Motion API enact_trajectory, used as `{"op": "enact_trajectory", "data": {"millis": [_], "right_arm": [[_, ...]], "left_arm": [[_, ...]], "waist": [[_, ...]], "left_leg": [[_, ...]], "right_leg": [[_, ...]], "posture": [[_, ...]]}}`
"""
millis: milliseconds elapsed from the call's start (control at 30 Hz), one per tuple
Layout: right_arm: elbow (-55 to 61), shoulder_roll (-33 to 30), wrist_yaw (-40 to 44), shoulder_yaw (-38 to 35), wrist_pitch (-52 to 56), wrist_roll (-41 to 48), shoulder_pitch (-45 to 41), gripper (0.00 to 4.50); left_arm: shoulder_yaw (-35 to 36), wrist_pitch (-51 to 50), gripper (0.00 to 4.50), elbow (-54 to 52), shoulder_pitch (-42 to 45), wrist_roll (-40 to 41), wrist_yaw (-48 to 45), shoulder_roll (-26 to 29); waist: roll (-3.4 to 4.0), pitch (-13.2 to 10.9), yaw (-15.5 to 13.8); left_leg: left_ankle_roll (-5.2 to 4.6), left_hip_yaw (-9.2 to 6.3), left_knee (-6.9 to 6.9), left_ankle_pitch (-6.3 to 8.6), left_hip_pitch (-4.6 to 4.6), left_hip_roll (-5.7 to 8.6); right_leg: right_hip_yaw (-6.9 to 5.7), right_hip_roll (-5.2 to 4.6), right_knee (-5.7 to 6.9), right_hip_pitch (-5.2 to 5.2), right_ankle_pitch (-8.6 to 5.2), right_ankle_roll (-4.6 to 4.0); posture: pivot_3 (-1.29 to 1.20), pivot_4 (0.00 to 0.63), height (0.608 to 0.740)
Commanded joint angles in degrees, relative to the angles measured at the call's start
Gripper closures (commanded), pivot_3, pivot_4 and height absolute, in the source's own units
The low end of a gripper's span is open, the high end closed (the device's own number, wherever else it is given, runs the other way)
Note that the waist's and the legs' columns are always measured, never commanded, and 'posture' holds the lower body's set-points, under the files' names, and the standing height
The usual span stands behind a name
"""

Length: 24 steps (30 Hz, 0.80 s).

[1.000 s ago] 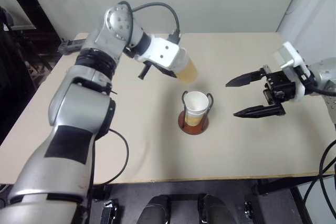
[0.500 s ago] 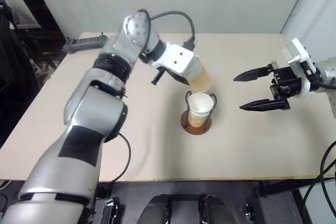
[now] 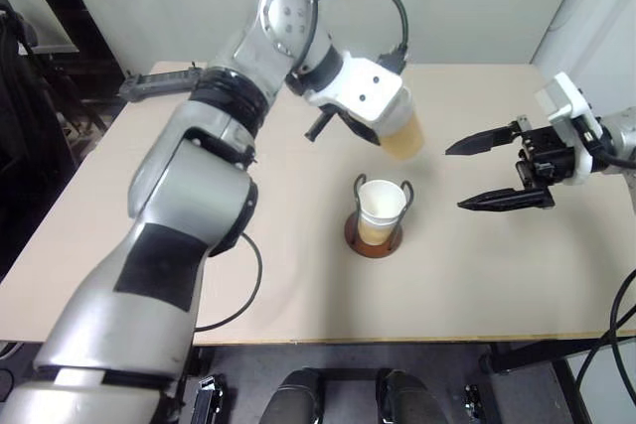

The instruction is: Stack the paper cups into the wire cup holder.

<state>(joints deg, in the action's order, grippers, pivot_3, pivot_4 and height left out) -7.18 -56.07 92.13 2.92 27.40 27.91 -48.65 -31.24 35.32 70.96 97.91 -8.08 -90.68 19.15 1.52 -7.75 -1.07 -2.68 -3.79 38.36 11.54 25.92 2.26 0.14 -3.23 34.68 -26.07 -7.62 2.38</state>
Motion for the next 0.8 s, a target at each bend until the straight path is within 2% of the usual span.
{"op": "enact_trajectory", "data": {"millis": [33,400,800], "right_arm": [[0.54,-1.35,0.36,-0.93,0.15,0.8,-2.0,0.0],[1.08,-1.97,0.36,-0.25,0.36,1.03,-2.15,0.0],[1.07,-2.31,0.36,-0.15,0.28,0.82,-1.94,0.0]], "left_arm": [[-4.93,2.18,4.47,-0.57,2.38,1.56,-1.82,1.52],[-15.57,-2.04,4.47,-7.37,2.82,15.98,-1.82,2.78],[-33.15,-7.94,4.47,-21.4,5.44,34.39,-1.82,11.45]], "waist": [[0.0,0.0,-0.02],[0.0,0.0,-0.31],[0.01,0.01,-0.38]], "left_leg": [[0.0,0.0,0.01,0.0,0.0,0.0],[-0.09,0.0,0.16,0.08,0.08,0.02],[-0.08,0.0,0.3,0.09,0.02,0.01]], "right_leg": [[0.0,0.0,0.0,0.0,0.0,0.0],[-0.02,-0.02,-0.04,0.04,0.05,0.08],[-0.03,-0.01,0.01,0.13,0.07,0.13]], "posture": [[0.0,0.15,0.74],[0.0,0.15,0.74],[0.0,0.15,0.74]]}}
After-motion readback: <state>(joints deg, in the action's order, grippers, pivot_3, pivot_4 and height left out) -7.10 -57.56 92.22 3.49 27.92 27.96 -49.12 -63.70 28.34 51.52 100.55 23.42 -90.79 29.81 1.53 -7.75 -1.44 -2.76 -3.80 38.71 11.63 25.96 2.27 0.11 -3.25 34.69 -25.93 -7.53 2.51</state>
